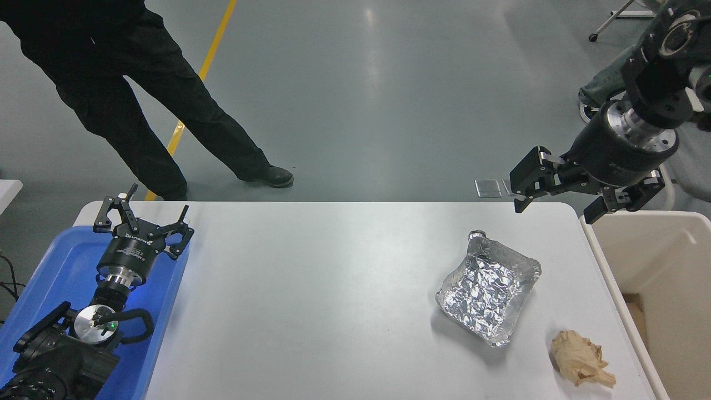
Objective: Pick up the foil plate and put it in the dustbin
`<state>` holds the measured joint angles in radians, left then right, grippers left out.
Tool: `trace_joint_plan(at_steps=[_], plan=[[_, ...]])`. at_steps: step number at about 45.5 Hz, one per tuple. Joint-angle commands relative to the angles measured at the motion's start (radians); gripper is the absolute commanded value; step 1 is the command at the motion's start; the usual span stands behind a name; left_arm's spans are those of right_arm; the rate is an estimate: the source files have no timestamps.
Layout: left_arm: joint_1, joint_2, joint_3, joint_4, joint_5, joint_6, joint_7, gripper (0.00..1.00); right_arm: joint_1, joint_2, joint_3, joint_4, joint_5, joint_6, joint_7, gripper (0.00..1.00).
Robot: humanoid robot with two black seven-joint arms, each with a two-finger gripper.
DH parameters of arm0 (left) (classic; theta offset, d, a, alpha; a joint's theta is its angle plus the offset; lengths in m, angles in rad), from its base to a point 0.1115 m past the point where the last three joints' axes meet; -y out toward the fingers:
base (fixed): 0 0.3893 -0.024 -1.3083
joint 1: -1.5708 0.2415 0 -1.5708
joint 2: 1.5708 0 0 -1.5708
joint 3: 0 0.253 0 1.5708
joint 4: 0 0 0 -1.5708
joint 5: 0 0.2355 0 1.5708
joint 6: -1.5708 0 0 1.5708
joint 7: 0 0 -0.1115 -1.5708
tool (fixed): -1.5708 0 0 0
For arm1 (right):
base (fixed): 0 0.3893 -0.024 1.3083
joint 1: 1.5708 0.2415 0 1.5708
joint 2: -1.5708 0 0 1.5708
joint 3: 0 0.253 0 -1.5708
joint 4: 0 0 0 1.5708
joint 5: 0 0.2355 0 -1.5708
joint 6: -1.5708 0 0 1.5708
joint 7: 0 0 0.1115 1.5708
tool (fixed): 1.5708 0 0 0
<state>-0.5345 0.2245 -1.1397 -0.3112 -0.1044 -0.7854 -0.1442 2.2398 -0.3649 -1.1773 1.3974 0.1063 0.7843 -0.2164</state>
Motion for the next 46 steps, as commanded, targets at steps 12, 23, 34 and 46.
trace_joint_plan(at_steps=[12, 23, 34, 46], plan=[[0.001, -0.001, 0.000, 0.000, 0.000, 0.000, 0.000, 0.99, -0.505, 0.084, 0.134, -0.212, -0.002, -0.425, 0.003, 1.00], [0.001, -0.001, 0.000, 0.000, 0.000, 0.000, 0.000, 0.99, -0.720, 0.144, 0.133, -0.264, -0.005, -0.596, 0.002, 1.00], [0.001, -0.001, 0.000, 0.000, 0.000, 0.000, 0.000, 0.99, -0.878, 0.207, 0.114, -0.408, -0.011, -0.634, -0.001, 0.92], [0.001, 0.001, 0.000, 0.000, 0.000, 0.000, 0.000, 0.99, -0.985, 0.216, 0.134, -0.498, -0.002, -0.671, -0.006, 0.91]])
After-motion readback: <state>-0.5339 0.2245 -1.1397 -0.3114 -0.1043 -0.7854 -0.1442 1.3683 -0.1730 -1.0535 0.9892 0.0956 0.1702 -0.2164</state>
